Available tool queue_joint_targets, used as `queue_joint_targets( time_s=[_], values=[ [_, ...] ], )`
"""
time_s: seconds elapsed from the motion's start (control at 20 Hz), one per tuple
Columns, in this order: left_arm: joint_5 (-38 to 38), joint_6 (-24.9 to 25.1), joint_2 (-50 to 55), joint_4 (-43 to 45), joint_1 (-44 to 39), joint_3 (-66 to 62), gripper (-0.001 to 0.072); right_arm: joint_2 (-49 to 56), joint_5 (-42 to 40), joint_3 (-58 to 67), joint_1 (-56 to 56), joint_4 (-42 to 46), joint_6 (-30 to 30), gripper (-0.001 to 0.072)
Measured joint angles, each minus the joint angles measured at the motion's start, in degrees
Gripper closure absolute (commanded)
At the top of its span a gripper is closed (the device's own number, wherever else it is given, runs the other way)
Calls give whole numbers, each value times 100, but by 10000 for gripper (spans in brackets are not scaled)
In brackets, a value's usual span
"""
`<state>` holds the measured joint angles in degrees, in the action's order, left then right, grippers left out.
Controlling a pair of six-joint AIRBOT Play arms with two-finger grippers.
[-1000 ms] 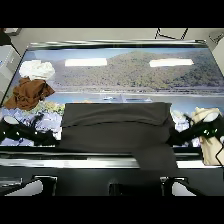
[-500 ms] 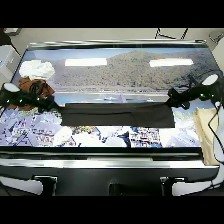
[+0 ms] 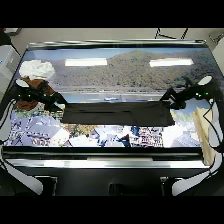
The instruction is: Fold the clothes and pants, and hang the long-sleeved shirts on hangers.
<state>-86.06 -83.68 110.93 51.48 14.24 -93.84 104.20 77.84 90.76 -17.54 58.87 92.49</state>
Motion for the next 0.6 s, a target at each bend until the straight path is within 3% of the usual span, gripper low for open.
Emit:
queue_joint_targets(
  time_s=[0.35, 0.6],
  values=[
    [-750, -140, -732, -4, 719, -188, 79, 297, 815, -101, -905, 50, -494, -3],
    [-964, -192, -1421, -13, 662, -210, 79, 645, 1010, -232, -1010, -741, -1104, -3]
  ],
)
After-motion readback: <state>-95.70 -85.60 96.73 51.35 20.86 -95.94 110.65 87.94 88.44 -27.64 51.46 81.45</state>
